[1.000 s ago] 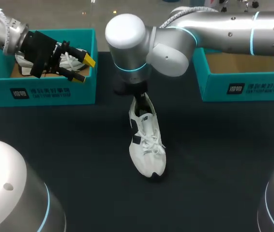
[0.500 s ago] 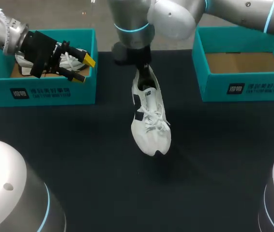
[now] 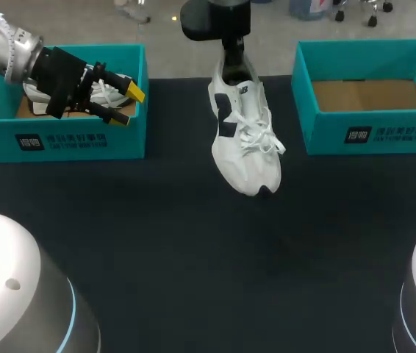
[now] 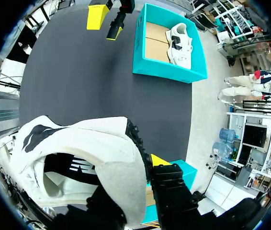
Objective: Take the shoe out of the shoebox, open the shoe tongue, remove and reinsert the insole, then place the shoe into the shoebox
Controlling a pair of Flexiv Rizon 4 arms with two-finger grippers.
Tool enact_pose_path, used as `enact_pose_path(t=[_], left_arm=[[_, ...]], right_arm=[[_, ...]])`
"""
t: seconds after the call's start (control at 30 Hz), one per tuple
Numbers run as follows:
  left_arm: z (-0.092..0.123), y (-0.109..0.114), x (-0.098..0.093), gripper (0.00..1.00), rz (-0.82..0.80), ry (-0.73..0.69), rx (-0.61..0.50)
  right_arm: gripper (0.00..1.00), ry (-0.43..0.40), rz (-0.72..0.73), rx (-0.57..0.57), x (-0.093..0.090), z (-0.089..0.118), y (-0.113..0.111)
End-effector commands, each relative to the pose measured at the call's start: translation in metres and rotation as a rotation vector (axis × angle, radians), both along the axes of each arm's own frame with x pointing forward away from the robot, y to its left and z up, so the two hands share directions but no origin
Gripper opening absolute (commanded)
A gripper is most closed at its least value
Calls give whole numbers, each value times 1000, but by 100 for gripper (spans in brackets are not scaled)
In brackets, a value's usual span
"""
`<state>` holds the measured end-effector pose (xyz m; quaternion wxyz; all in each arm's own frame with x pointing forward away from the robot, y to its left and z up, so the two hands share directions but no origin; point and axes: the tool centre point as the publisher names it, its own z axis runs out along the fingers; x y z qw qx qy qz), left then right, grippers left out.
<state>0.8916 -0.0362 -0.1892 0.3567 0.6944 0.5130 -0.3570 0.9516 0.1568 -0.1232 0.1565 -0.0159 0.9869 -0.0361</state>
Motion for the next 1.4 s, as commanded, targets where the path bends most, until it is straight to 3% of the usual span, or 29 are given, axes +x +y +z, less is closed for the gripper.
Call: enact_pose_path(t=[0.03,0.13,0.7,0.77,1.1,1.4], left_arm=[[1,0,-1,100,1,-1,4],[1,0,-1,100,1,-1,4],[1,0,-1,100,1,-1,4],[1,0,-1,100,1,-1,4],[1,0,-1,100,1,-1,4],[1,0,-1,100,1,-1,4]], right_arm=[[0,-3,15,1,-2,32,-4],[0,-39,-10,-18,2,46,0],[0,-39,-10,-18,2,46,0],[0,-46,-32,-13,13,50,-2],[0,-58,-16,-64,55,55,-53],[0,-85,-33,-92,93,59,-131]])
